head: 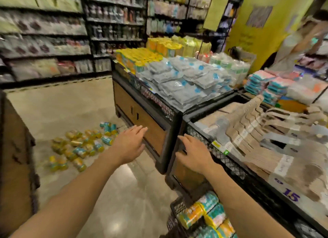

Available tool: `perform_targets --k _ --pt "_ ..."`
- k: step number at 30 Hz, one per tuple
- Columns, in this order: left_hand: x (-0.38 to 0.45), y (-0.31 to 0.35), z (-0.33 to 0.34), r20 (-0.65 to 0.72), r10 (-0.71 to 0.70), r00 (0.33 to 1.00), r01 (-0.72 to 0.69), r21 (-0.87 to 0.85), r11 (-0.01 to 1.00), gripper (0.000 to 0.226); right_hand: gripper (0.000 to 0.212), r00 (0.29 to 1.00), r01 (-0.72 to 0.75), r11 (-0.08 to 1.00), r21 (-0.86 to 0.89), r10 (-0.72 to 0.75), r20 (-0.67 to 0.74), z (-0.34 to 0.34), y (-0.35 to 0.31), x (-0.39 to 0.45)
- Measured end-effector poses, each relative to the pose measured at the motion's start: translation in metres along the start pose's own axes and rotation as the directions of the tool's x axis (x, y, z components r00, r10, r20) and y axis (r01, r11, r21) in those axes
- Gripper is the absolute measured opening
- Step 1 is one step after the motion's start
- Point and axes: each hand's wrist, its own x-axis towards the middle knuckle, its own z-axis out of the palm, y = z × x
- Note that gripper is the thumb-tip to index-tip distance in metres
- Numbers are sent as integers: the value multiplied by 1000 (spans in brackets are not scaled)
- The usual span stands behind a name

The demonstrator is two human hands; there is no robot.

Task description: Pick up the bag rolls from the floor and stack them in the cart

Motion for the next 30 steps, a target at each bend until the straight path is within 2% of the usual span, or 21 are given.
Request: perform_targets --k 7,11,14,22,27,30 --pt "-32 -156 -29 -62 -236 970 234 -45 971 62 70 967 254 966 -40 -253 23 -6 -145 125" --pt "-42 -220 -35 -78 -346 935 342 -62 938 71 70 934 354 933 -63 -350 65 0 -206 183" --pt "-40 -264 -30 -71 -422 904 418 -64 906 68 69 908 415 908 -56 -410 85 8 -243 232" --pt "12 -365 -25 -32 -544 839 544 8 839 70 71 836 542 841 -1 -538 105 46 -302 370" --pt "70 -413 -27 -46 -605 795 605 -23 796 71 70 796 589 808 28 -586 153 52 -317 464" --pt "101 -443 -26 -37 -612 790 611 -34 791 73 70 781 605 795 30 -601 172 55 -330 515"
